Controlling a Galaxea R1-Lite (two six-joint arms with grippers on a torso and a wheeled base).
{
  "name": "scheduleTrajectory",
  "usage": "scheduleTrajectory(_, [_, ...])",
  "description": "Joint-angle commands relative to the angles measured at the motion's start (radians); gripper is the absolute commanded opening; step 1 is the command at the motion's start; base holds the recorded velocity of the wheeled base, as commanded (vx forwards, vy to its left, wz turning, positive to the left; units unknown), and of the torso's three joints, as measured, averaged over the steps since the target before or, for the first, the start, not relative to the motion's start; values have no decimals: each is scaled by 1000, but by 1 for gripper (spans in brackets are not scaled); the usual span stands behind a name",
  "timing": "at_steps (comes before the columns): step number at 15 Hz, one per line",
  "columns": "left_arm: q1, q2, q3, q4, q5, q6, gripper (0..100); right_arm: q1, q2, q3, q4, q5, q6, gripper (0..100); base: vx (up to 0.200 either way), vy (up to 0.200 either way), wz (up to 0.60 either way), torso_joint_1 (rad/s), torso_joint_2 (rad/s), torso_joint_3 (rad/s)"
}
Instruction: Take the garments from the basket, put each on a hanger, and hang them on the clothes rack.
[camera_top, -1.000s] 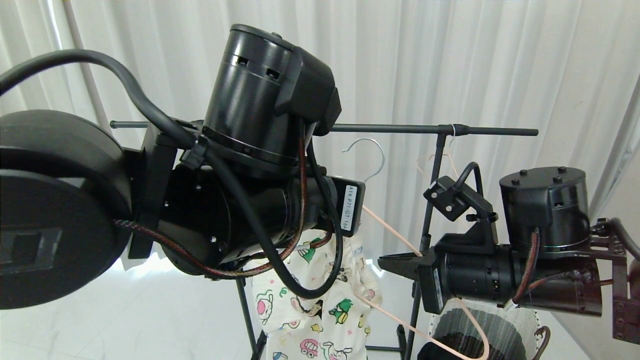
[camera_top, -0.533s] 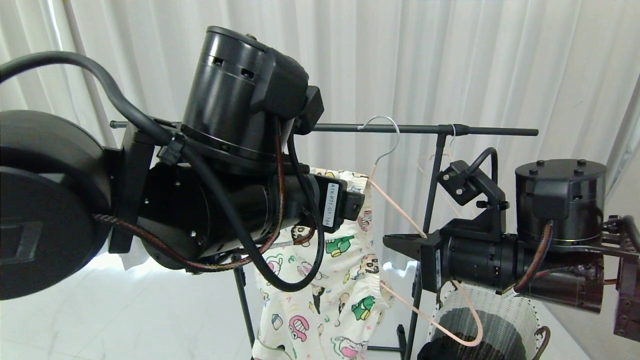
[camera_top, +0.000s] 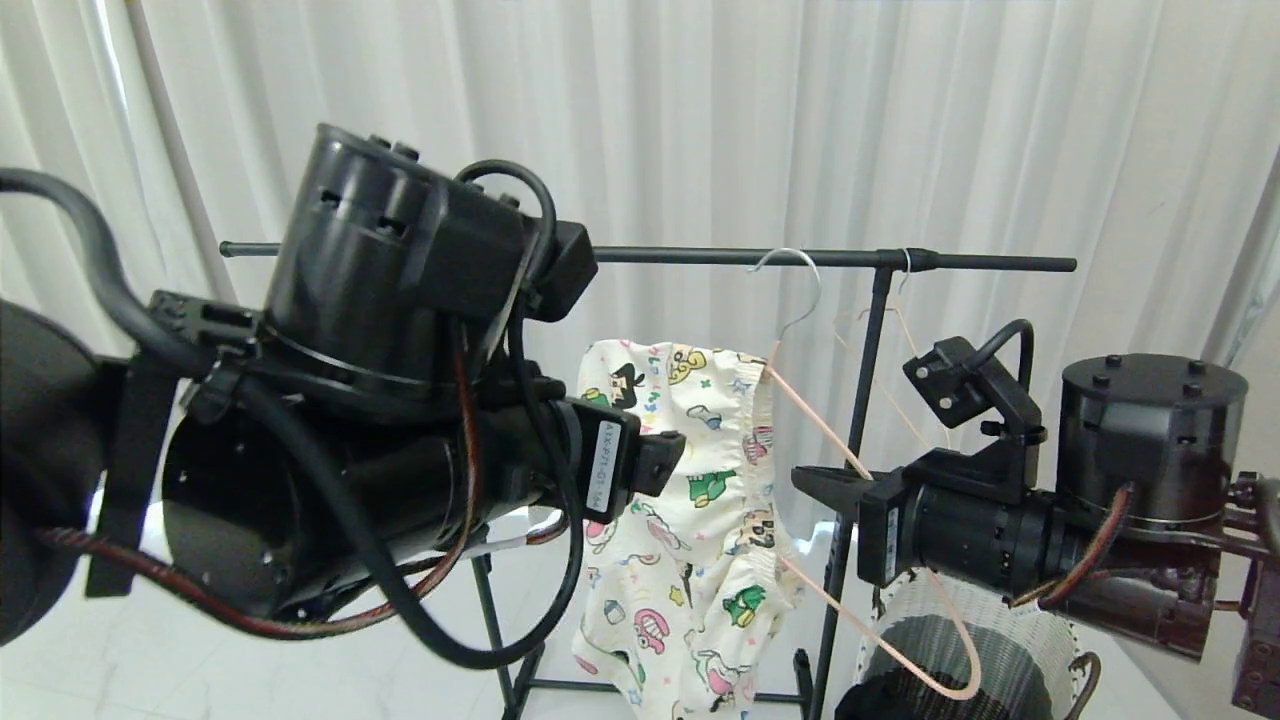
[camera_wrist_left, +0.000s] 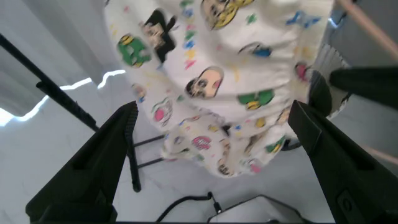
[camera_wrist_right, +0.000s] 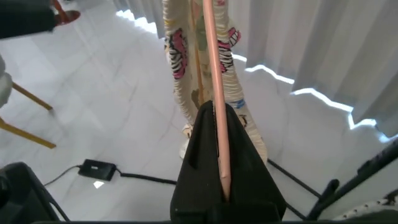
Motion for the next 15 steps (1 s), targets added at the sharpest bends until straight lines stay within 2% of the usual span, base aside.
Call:
scheduleTrajectory(1, [1, -184, 253, -132, -11, 24, 100, -32, -71, 108, -28, 18, -51, 0, 0, 0, 0, 0, 0, 0])
scheduleTrajectory(3, [44, -266, 425, -299, -73, 149, 100, -72, -134, 200, -28, 115, -123, 0, 0, 0, 0, 0, 0, 0])
scheduleTrajectory(4, [63, -316, 497, -353, -166, 211, 100, -81, -166, 238, -28, 167, -154, 0, 0, 0, 0, 0, 0, 0])
scheduleTrajectory(6, [98, -397, 580, -360, -316, 328, 100, -82, -221, 301, -28, 239, -215, 0, 0, 0, 0, 0, 0, 0])
scheduleTrajectory(7, [107, -411, 599, -360, -345, 359, 100, -82, -231, 315, -28, 258, -235, 0, 0, 0, 0, 0, 0, 0])
scheduleTrajectory(8, [113, -437, 620, -360, -409, 420, 100, -82, -251, 361, -28, 308, -305, 0, 0, 0, 0, 0, 0, 0])
scheduleTrajectory(10, [110, -435, 632, -360, -491, 484, 100, -79, -261, 418, -28, 368, -388, 0, 0, 0, 0, 0, 0, 0])
scheduleTrajectory(13, [74, -401, 661, -360, -547, 563, 100, -50, -263, 432, -28, 406, -445, 0, 0, 0, 0, 0, 0, 0])
scheduleTrajectory(15, [-3, -354, 668, -360, -549, 566, 100, -9, -275, 433, -28, 406, -447, 0, 0, 0, 0, 0, 0, 0])
